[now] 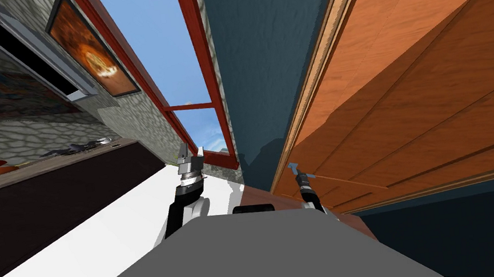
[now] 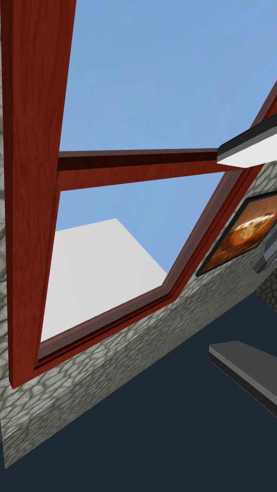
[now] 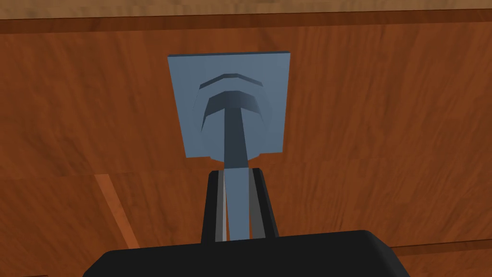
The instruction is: Pull the door open
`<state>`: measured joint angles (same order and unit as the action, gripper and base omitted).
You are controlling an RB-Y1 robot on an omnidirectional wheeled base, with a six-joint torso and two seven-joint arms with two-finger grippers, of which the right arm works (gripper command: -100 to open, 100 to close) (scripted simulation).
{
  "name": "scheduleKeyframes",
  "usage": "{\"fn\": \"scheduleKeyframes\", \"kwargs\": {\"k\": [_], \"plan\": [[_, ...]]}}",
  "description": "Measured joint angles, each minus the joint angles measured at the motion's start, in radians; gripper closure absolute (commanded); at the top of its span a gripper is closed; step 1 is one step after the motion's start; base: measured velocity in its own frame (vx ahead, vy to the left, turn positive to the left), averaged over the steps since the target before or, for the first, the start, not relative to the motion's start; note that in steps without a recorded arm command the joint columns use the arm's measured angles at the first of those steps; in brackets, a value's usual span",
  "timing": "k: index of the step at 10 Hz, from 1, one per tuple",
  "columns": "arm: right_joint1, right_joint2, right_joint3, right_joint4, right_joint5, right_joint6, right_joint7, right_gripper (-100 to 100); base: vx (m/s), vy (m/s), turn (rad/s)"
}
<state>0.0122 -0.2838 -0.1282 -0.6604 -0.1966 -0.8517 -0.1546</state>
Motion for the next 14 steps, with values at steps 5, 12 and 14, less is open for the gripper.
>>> {"fn": "scheduleKeyframes", "kwargs": {"k": [5,12,14], "plan": [[0.003,-0.010,0.008,-0.004,0.004,-0.005,-0.012,100,-0.083,-0.008,0.044],[0.048,-0.054,0.081,-0.018,0.044,-0.044,-0.090,100,-0.237,-0.042,0.110],[0.055,-0.056,0.093,-0.016,0.050,-0.050,-0.101,100,-0.120,-0.006,0.078]]}}
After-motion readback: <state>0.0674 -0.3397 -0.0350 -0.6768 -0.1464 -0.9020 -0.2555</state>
